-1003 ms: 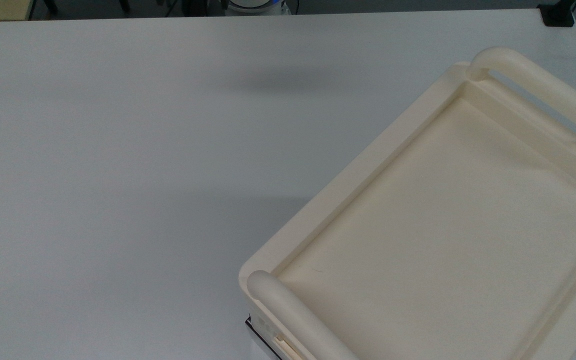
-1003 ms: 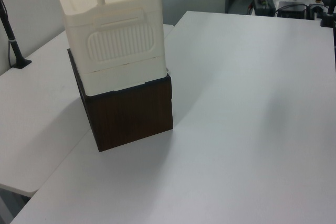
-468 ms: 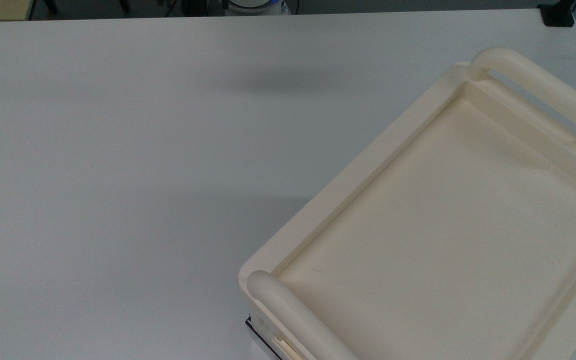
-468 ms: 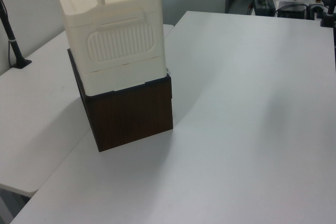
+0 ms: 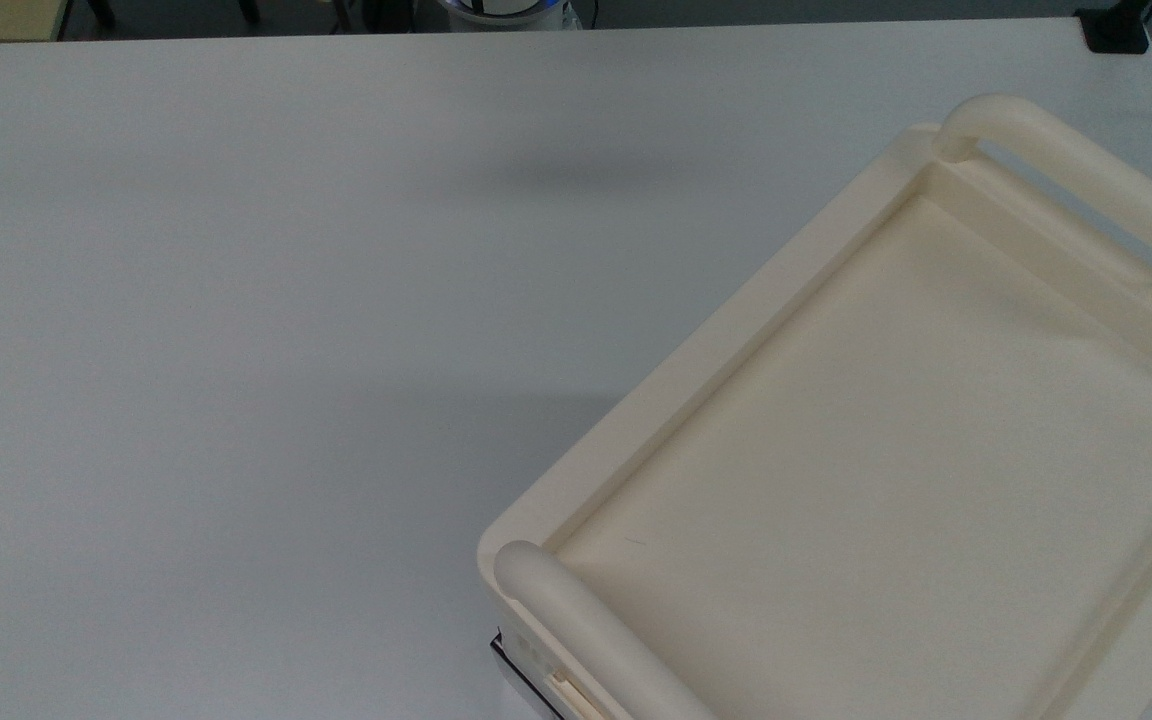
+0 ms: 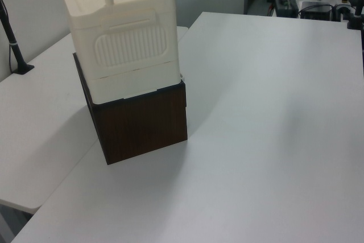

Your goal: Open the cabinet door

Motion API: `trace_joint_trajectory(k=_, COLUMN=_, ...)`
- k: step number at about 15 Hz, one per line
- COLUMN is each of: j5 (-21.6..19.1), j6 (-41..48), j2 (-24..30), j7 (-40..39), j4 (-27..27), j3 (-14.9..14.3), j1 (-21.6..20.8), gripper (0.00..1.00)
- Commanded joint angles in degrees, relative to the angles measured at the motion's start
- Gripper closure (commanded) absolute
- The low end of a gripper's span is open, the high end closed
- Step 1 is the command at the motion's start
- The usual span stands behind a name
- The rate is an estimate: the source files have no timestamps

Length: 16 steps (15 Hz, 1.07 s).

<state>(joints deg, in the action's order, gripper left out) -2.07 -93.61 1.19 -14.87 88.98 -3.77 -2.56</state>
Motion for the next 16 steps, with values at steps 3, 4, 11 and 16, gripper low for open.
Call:
trace_joint_trajectory(k=3, j5=-1.53, j6=-5.77, j2=-2.50, j7=-4.37, j4=-4.42, j3=3.67, j1=-0.34, gripper=0.00)
trace_joint_trajectory(k=4, j5=-2.75, j6=-7.88, j2=-2.59, j7=-4.55, j4=-4.43, j3=4.64, j1=-0.16, gripper=0.00)
trace_joint_trajectory(k=11, j5=-13.03, j6=-23.97, j2=-7.33, j7=-3.76, j4=-6.10, j3=8.60, j1=-0.33, gripper=0.37)
trace_joint_trajectory(k=16, j5=-15.33, j6=-32.77, j2=-10.15, j7=-7.26, j4=-6.10, j3=12.20, j1=-0.42, gripper=0.51)
